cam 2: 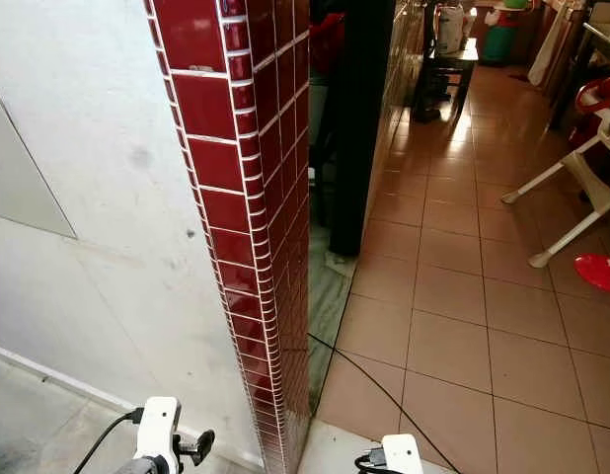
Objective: Hang keys on a hook
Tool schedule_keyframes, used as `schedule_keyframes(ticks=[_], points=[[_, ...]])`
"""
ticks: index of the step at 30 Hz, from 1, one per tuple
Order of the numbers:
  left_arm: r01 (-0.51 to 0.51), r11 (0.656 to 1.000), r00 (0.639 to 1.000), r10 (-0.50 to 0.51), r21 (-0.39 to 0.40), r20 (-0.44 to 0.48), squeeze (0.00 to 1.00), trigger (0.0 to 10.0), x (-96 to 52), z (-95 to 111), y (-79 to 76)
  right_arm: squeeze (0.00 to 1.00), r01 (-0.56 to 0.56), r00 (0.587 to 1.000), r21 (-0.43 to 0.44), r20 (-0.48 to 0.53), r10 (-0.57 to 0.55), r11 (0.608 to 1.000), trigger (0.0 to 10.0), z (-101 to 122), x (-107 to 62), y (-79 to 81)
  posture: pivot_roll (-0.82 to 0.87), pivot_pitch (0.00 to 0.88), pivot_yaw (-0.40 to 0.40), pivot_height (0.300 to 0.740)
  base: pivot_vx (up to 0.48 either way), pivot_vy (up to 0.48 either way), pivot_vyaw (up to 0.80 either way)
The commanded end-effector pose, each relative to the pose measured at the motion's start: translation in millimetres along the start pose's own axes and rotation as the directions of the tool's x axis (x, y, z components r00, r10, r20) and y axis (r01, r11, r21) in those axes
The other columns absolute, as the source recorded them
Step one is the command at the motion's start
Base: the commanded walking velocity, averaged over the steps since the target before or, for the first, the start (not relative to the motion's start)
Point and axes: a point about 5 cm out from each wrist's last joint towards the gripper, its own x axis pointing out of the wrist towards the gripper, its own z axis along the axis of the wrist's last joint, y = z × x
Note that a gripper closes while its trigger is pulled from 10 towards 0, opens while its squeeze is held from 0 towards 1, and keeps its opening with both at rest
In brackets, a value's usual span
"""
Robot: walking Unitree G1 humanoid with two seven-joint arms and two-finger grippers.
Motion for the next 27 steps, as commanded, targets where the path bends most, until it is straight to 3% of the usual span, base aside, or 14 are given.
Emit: schedule_keyframes(ticks=[1,27], points=[[-0.005,1.000,1.000,0.005,-0.010,-0.005,0.00,10.0,-1.7,-2.6,4.8,0.00,-0.004,1.000,-0.007,0.011,0.004,1.000,10.0,0.3,-0.2,1.1,-0.02,0.000,0.020,0.740,0.000,0.000,0.00],[0.003,1.000,1.000,-0.003,-0.019,0.000,0.00,10.0,-1.7,-2.6,3.7,0.00,0.002,1.000,0.002,0.000,-0.002,1.000,10.0,-6.1,-2.5,-0.1,-0.03,0.000,0.025,0.740,0.000,0.364,0.00]])
